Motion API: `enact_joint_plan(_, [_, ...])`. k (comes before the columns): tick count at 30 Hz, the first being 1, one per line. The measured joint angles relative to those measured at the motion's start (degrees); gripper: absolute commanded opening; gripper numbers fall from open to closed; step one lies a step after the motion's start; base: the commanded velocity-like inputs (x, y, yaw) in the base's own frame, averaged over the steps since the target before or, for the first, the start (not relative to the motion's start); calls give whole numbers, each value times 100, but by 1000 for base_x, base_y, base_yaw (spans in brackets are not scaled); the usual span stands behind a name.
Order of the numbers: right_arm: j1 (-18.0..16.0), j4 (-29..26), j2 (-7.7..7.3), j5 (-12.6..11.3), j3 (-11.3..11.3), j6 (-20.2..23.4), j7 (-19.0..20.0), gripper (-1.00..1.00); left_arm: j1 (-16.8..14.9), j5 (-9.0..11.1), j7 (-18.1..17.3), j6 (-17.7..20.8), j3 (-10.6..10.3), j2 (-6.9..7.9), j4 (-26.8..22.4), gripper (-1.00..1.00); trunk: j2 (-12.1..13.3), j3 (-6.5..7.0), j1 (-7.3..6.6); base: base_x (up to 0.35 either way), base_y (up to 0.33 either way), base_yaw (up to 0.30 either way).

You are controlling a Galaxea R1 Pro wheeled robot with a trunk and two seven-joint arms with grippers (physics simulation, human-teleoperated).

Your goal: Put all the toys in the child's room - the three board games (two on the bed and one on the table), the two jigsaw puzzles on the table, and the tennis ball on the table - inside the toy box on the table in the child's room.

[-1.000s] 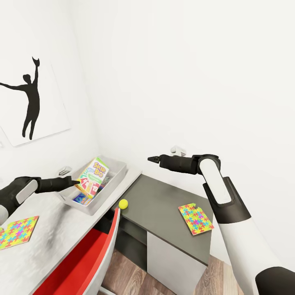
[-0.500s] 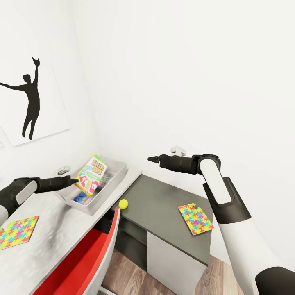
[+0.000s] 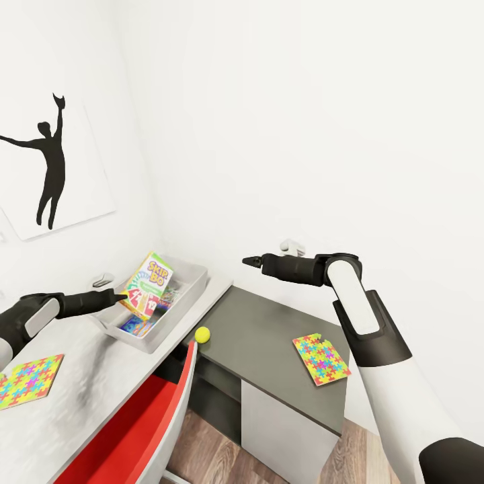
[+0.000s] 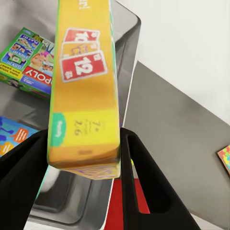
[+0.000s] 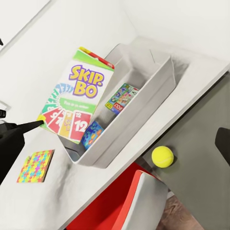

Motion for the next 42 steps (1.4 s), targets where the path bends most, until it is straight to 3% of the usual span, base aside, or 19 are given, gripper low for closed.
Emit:
enact_joint_plan(18, [0,0,-2,4,1,0,0,100,4,-26,2,-229,-9,0,0,-100,0,0,0,0,0,0])
enact_joint_plan(25, [0,0,-2,5,1,0,-1,100,4,-525,-5,-586,-12,-45,25,-100,0,0,0,0,0,0])
enact_joint_plan(33, [0,0,-6,9,0,1,2,100,4,-598,-139,-630,-14,-168,213,-100,0,0,0,0,0,0])
enact_joint_plan(42, [0,0,-10,9,0,1,-1,100,3,-601,-423,-624,-9,-184,328,-100,0,0,0,0,0,0])
